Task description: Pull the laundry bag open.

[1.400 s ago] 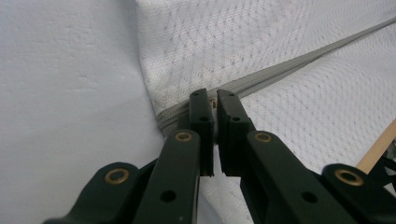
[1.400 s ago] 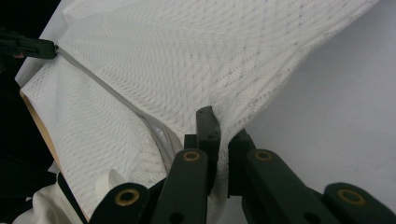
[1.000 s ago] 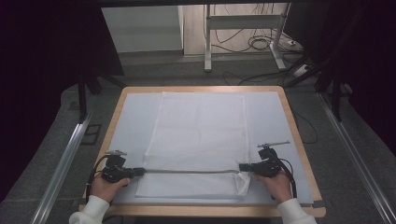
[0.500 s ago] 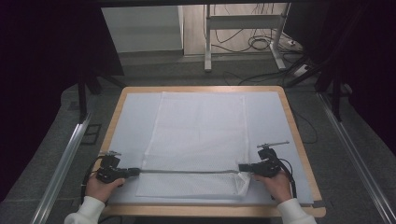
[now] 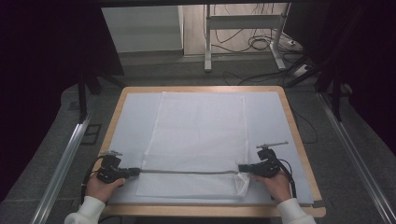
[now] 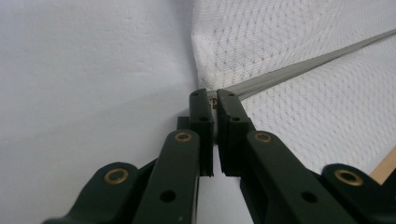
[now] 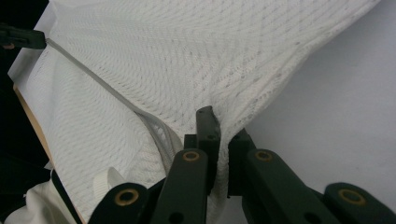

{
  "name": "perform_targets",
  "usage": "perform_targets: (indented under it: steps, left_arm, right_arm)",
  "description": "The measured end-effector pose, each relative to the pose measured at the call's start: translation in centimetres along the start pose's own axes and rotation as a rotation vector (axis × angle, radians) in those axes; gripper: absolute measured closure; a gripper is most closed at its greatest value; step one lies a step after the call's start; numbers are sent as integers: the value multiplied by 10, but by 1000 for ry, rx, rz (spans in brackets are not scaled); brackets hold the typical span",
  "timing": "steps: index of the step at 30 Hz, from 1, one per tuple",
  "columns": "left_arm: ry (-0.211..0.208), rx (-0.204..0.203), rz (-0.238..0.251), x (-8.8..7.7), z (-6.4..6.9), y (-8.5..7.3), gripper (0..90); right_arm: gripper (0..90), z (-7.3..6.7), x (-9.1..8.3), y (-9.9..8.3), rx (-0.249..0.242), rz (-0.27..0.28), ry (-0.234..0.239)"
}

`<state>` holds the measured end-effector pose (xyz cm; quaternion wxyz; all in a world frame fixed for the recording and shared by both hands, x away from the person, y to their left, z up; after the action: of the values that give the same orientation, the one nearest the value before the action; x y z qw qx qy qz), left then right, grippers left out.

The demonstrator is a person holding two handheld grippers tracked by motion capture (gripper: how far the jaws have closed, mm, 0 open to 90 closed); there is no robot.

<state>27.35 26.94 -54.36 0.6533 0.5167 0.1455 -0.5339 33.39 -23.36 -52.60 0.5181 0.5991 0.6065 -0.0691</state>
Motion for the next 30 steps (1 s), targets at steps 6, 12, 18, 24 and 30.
perform_targets:
  steps: [6,12,18,24,30]
  left_arm:
    - [15,17,19,0,4,1,849]
    - [50,57,91,-4,8,0,638]
    - [77,139,197,-16,21,5,358]
    - [137,191,236,-18,21,13,270]
    - [161,176,259,-25,10,13,258]
  right_arm:
    - [836,-1,-2,0,-12,10,-9]
    - [572,0,-11,-1,-34,50,-66]
    - [357,-3,-25,-2,-74,130,-118]
    - [283,0,-47,-7,-158,235,-158]
    - [279,15,-66,-17,-191,274,-206]
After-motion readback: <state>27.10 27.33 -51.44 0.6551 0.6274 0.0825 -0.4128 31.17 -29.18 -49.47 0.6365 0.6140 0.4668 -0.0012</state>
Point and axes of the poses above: each handheld gripper's, and its own axes: x roughly forward along the jaws, y roughly out of its top, z roughly to its right, the point moved 1 cm from there along x, roughly forward along the jaws, and after that the axes turned 3 degrees about -x, right-handed, at the moved point
